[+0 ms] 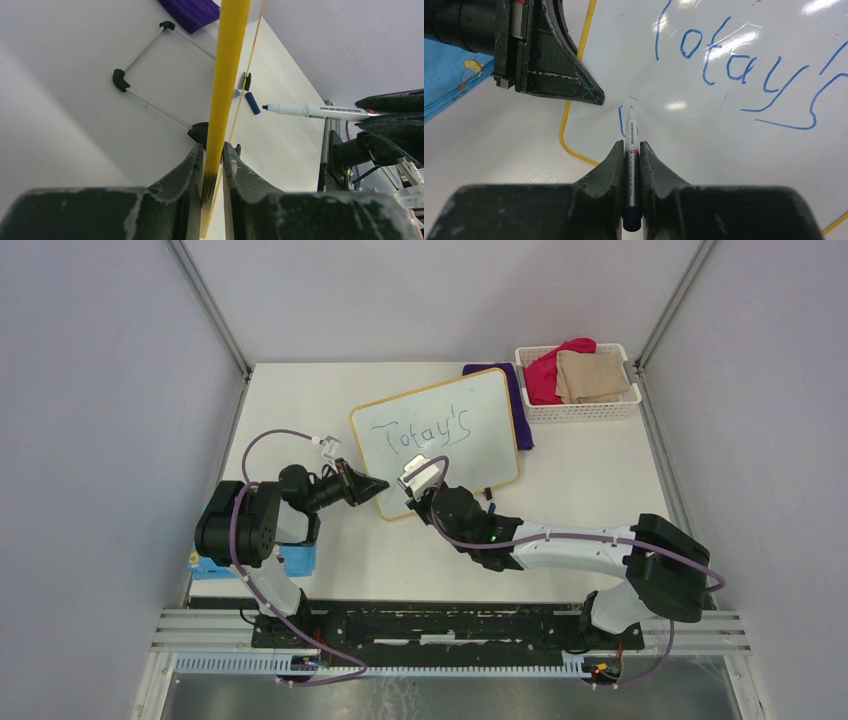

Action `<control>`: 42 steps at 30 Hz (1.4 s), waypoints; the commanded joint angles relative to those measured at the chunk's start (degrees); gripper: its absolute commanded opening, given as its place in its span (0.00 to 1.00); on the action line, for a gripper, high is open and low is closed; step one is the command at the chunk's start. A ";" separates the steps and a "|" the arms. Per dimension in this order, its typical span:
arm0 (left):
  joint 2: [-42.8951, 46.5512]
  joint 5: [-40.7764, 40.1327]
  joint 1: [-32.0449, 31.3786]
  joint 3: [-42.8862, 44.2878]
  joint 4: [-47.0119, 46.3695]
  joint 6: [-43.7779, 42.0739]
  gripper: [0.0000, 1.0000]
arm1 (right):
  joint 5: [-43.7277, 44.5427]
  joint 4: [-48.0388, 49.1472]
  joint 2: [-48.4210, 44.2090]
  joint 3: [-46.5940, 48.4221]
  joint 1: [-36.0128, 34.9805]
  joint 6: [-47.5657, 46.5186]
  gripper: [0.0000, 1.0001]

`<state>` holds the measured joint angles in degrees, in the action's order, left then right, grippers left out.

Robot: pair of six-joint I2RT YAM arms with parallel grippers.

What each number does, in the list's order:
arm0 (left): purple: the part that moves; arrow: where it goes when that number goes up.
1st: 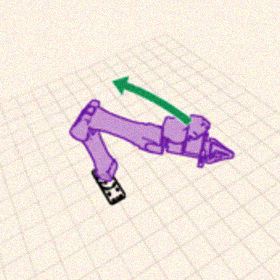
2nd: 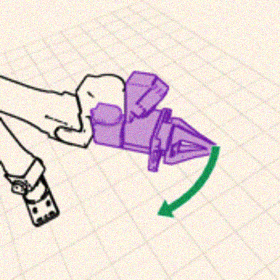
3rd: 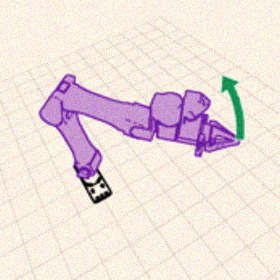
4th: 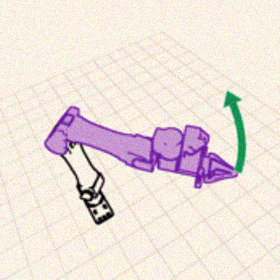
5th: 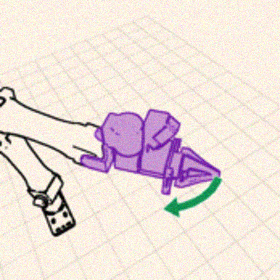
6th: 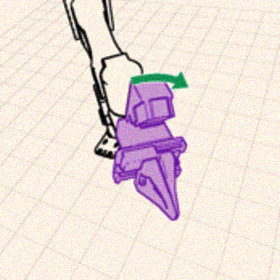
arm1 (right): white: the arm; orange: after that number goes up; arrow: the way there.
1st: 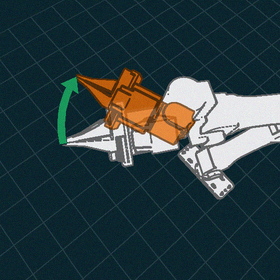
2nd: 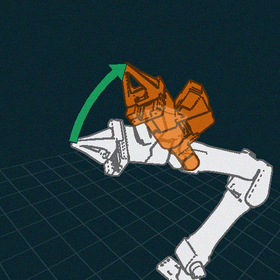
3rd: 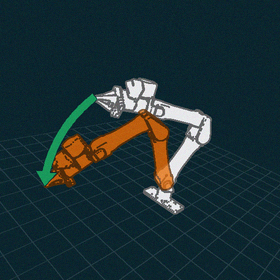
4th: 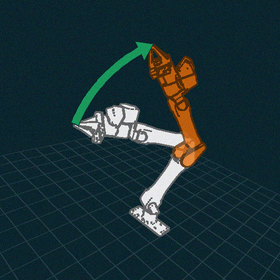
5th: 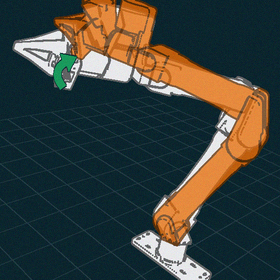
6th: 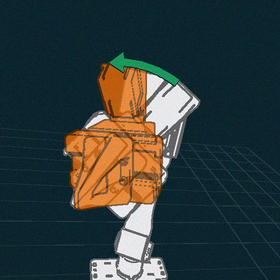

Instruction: Write a sentence on the whiteboard

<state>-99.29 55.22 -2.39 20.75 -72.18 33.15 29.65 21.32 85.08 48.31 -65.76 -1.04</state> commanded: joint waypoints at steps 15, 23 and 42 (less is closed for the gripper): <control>-0.49 -2.75 -0.30 1.13 4.51 -3.35 0.02 | 0.28 0.13 3.76 2.83 2.08 0.69 0.00; -0.47 -2.83 -0.40 1.22 4.76 -3.44 0.02 | 0.29 -0.45 3.63 0.44 2.12 0.95 0.00; -0.43 -2.67 -0.39 1.31 4.95 -3.53 0.02 | -5.15 -0.41 3.18 -2.74 0.97 3.37 0.00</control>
<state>-99.29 55.33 -2.66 21.76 -70.19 32.91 25.52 20.05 88.42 45.12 -64.47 1.58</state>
